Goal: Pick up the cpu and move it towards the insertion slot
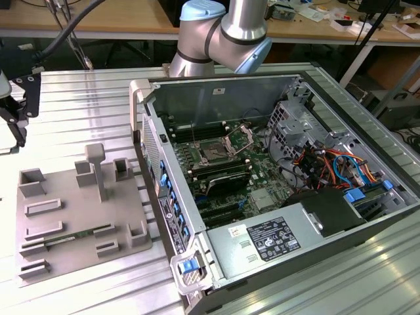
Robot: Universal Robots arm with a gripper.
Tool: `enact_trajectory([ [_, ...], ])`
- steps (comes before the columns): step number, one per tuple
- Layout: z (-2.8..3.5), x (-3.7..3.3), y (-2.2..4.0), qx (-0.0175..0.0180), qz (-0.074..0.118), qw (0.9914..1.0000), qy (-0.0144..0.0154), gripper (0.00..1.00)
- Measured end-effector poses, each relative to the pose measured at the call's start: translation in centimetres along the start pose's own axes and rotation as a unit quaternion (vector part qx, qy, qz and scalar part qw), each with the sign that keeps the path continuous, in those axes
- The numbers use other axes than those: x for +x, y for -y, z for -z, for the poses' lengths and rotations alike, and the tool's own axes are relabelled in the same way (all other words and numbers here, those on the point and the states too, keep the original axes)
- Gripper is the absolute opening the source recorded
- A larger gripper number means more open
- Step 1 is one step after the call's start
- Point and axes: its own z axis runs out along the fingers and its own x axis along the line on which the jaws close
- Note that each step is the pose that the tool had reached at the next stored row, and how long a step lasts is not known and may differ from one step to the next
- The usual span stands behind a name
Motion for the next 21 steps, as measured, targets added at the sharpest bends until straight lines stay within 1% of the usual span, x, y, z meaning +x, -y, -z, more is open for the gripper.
enact_trajectory([
  [2, 0.17, 0.00, -0.01, -0.0001, 0.000, 1.00000, 0.0001, 0.54],
  [4, 0.51, 0.00, -0.03, 0.0000, 0.000, 1.00000, 0.0000, 0.54],
  [6, 0.71, 0.00, -0.04, -0.0001, 0.000, 1.00000, 0.0001, 0.54],
  [16, 0.74, 0.00, -0.04, -0.0001, 0.000, 1.00000, 0.0000, 0.54],
  [21, 0.73, -0.32, -0.03, -0.0001, 0.000, 1.00000, 0.0000, 0.54],
])
